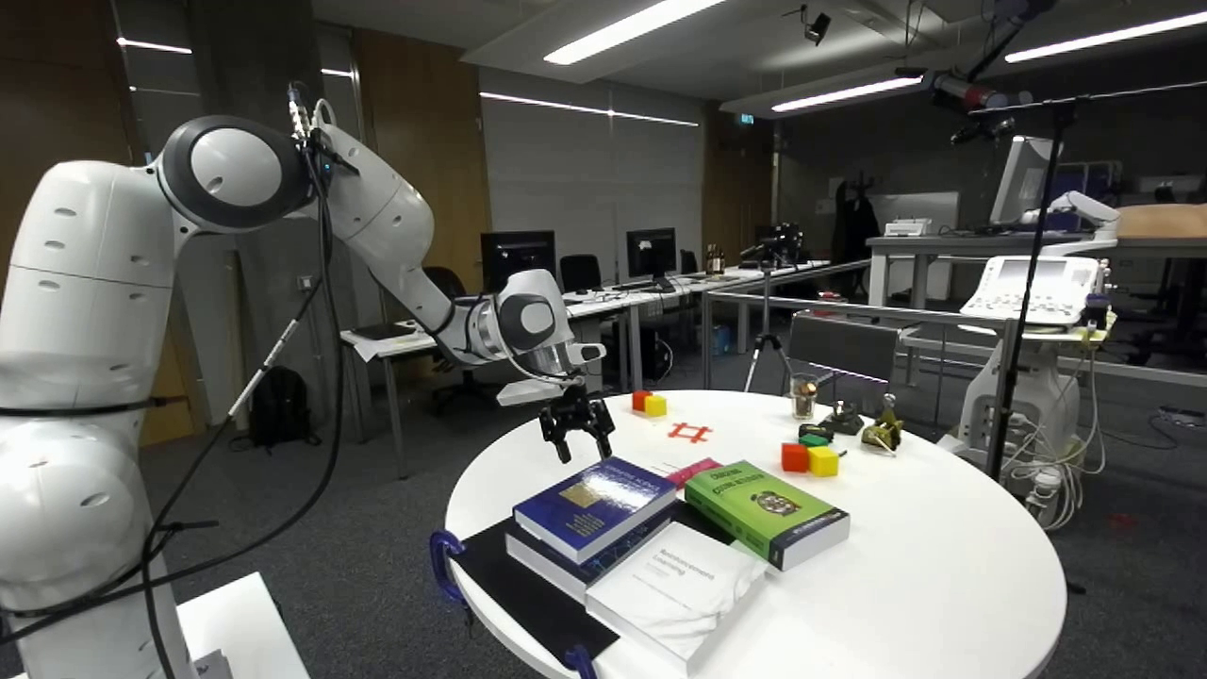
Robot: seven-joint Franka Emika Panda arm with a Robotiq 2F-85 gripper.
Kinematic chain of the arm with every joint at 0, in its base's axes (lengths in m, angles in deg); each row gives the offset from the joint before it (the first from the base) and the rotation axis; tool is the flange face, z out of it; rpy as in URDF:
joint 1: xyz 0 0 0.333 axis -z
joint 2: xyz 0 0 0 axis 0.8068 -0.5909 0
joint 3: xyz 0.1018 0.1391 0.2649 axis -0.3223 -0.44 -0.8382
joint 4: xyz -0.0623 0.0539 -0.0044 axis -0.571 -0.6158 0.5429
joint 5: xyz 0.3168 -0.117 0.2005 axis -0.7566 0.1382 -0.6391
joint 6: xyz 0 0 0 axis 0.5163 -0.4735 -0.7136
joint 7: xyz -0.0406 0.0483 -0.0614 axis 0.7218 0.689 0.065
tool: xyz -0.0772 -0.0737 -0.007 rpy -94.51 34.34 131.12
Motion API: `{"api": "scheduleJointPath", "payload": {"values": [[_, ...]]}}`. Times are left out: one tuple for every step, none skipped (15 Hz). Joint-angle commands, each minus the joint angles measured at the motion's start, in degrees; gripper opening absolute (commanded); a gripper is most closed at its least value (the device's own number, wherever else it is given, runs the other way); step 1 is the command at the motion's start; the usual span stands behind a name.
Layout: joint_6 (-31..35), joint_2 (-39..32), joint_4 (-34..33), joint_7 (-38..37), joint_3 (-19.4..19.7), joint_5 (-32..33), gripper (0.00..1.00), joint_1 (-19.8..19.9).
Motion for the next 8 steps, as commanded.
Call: {"api": "scheduleJointPath", "payload": {"values": [[-0.1, 0.1, 0.0, 0.2, 0.5, -0.3, 1.0, -0.4], [-0.1, 0.0, 0.0, 0.2, 0.5, -0.3, 1.0, -0.4], [-0.1, -0.1, 0.0, 0.2, 0.5, -0.3, 1.0, -0.5], [-0.1, -0.3, 0.0, 0.2, 0.5, -0.3, 1.0, -0.5], [-0.1, -0.4, 0.0, 0.2, 0.5, -0.3, 1.0, -0.6], [-0.1, -0.5, 0.0, 0.2, 0.5, -0.3, 1.0, -0.6], [-0.1, -0.5, 0.0, 0.2, 0.5, -0.3, 1.0, -0.6], [-0.1, -0.5, 0.0, 0.2, 0.5, -0.3, 1.0, -0.6]]}}
